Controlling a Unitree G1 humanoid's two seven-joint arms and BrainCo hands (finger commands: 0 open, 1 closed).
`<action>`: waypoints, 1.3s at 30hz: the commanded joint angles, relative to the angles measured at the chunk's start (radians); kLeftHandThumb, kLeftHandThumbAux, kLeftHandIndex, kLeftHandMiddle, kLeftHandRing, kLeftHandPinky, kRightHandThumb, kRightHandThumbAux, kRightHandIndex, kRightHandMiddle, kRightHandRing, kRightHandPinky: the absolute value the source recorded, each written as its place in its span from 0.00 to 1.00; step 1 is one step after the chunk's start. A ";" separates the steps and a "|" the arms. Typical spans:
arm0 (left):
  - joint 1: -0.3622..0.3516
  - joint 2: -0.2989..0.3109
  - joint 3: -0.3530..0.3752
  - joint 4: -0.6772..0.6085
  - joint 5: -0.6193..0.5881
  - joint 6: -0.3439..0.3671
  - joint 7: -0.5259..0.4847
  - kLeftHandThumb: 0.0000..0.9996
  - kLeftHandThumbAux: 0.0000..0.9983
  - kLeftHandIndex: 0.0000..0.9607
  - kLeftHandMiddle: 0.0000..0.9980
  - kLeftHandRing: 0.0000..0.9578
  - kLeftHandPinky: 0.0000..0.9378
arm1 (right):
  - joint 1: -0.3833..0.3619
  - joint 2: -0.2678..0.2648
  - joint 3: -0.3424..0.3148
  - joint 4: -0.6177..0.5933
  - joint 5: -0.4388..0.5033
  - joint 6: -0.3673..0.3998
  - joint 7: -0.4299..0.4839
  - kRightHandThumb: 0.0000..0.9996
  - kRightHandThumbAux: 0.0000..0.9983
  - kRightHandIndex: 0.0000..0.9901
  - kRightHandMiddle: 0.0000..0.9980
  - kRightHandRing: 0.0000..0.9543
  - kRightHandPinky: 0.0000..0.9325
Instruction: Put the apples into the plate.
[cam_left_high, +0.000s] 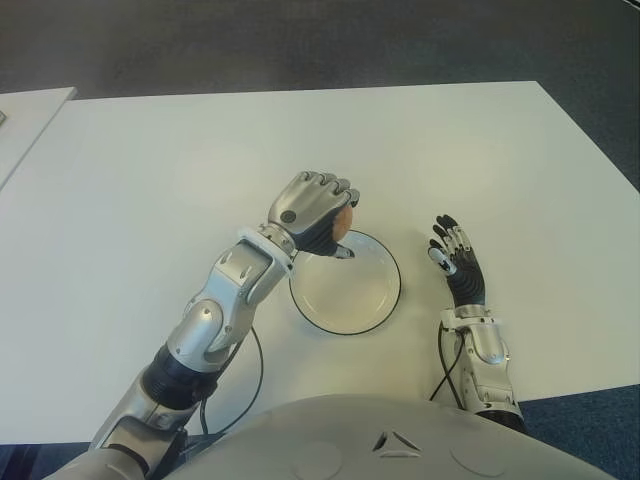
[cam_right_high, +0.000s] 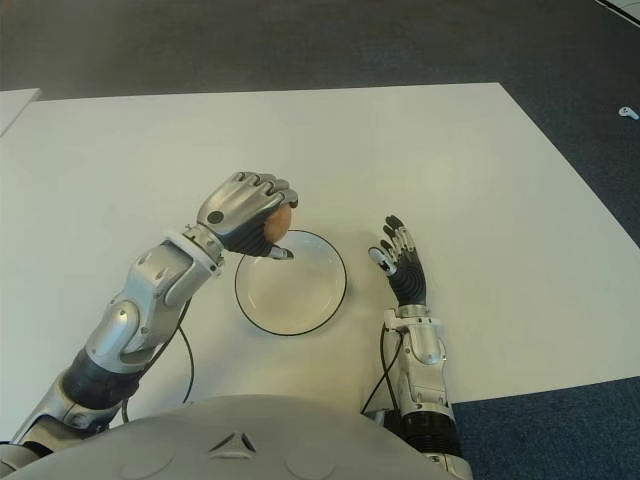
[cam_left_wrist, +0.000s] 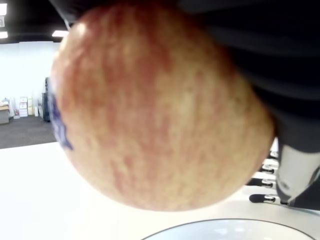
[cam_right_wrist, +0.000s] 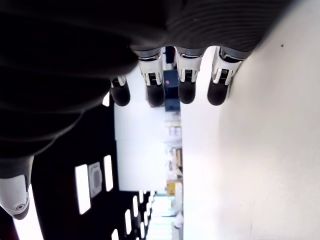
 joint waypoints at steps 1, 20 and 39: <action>-0.021 -0.007 -0.008 0.056 0.002 -0.023 0.046 0.86 0.67 0.42 0.53 0.85 0.84 | 0.055 0.027 0.015 0.063 -0.010 0.027 -0.009 0.23 0.50 0.00 0.00 0.00 0.00; 0.001 -0.079 -0.052 0.319 -0.037 -0.020 0.179 0.86 0.66 0.44 0.51 0.80 0.78 | 0.059 0.051 0.020 0.074 -0.018 -0.015 -0.035 0.23 0.49 0.00 0.00 0.00 0.04; -0.025 -0.069 -0.085 0.438 -0.106 -0.059 0.238 0.86 0.66 0.43 0.51 0.82 0.82 | 0.062 0.059 0.019 0.066 -0.001 0.008 -0.035 0.21 0.48 0.00 0.00 0.00 0.04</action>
